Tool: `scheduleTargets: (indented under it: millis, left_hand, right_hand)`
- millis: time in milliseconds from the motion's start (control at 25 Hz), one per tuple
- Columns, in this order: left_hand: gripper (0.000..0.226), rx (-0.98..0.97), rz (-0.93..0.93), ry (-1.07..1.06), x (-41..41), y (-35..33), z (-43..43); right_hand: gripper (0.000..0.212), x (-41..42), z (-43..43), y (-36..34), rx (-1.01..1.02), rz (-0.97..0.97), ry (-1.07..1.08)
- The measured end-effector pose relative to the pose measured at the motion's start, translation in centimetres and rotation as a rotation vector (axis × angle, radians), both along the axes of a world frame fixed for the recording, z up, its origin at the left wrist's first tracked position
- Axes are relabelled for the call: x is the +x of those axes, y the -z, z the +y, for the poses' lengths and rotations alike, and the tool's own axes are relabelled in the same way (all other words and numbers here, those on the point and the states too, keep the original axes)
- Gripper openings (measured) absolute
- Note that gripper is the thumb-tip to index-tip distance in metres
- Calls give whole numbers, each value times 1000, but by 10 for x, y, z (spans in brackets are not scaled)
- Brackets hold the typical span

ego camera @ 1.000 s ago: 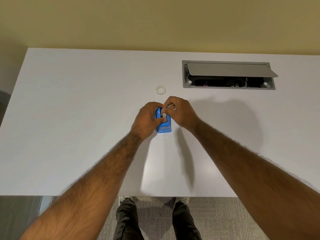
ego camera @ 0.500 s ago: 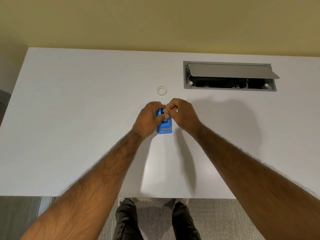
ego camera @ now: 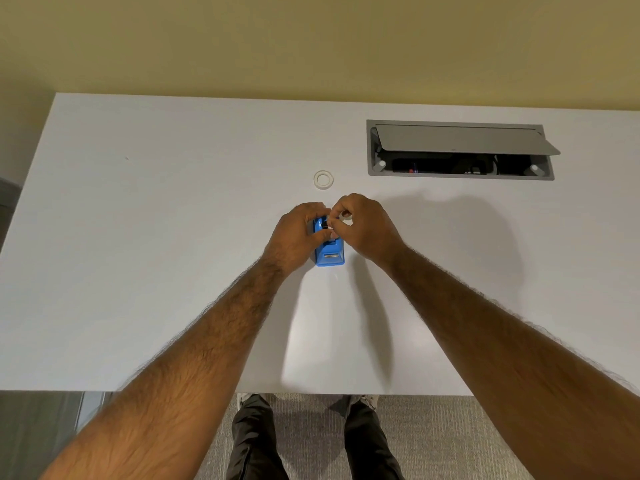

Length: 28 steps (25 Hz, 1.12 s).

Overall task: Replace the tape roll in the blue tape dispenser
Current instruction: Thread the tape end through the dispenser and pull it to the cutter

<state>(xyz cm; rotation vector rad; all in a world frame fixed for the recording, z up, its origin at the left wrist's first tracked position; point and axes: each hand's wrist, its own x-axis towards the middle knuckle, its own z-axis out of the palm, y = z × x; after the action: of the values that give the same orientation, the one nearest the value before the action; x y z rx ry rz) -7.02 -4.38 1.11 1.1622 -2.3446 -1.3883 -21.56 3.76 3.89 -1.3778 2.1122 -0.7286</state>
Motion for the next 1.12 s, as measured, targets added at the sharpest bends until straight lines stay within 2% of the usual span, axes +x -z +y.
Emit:
scheduleTargets:
  millis: [160, 640, 840, 1120]
  left_hand:
    - [44, -9, -25, 13, -1, 1, 2]
    - [53, 77, 27, -58, 3, 1, 6]
    - [43, 38, 5, -20, 5, 0, 6]
    - [42, 13, 11, -22, 3, 1, 9]
  right_hand:
    - [14, 0, -1, -2, -6, 59, -47]
    - [12, 3, -2, 1, -3, 8, 17]
    - [12, 4, 1, 2, -15, 34, 20]
    - [13, 3, -5, 1, 3, 34, 29]
